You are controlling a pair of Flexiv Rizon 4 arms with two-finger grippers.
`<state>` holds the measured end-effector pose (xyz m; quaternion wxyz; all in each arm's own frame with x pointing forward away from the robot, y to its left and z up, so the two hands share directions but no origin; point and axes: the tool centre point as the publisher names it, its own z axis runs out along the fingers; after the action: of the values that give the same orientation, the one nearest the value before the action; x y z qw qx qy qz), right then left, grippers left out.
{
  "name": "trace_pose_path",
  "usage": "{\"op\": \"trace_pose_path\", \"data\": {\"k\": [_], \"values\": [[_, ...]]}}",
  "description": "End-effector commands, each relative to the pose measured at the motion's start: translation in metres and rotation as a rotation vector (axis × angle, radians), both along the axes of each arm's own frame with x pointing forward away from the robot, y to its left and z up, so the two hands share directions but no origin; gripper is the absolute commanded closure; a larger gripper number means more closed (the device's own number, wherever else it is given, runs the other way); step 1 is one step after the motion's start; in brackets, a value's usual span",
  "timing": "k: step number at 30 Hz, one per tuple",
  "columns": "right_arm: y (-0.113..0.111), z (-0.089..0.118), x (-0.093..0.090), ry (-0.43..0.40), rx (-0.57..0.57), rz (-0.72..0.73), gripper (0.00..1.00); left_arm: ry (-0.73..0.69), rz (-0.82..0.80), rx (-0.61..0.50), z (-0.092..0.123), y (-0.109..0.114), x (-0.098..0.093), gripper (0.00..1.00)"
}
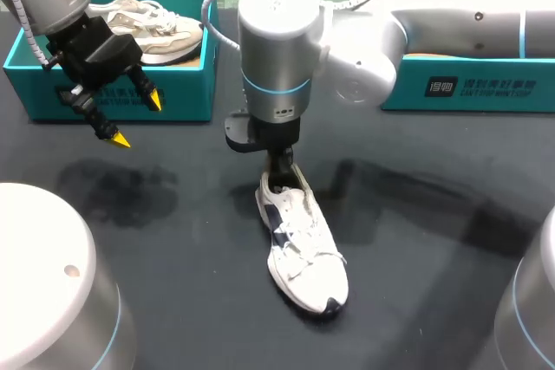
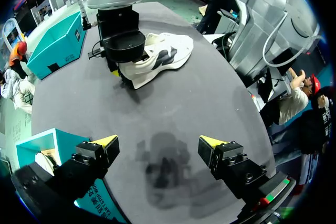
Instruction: Take the shoe out of the shoebox, open the shoe tongue, remove and reinsert the insole, then place the shoe into the shoebox
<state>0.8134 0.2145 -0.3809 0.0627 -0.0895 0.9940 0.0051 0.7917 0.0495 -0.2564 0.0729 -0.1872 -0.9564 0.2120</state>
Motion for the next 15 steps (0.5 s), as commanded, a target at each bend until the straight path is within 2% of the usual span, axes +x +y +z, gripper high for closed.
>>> {"op": "trace_pose_path", "data": {"k": [1, 9, 15], "values": [[0.000, 0.000, -0.002, 0.001, -0.001, -0.001, 1.00, -0.002, 0.000, 0.002, 0.000, 0.000, -0.001, 0.00], [-0.003, 0.019, -0.008, -0.014, -0.016, -0.016, 1.00, -0.002, 0.000, 0.002, 0.000, 0.000, -0.001, 0.00], [-0.014, 0.053, -0.006, -0.043, -0.035, -0.039, 1.00, -0.002, 0.000, 0.002, 0.000, 0.000, -0.001, 0.00]]}}
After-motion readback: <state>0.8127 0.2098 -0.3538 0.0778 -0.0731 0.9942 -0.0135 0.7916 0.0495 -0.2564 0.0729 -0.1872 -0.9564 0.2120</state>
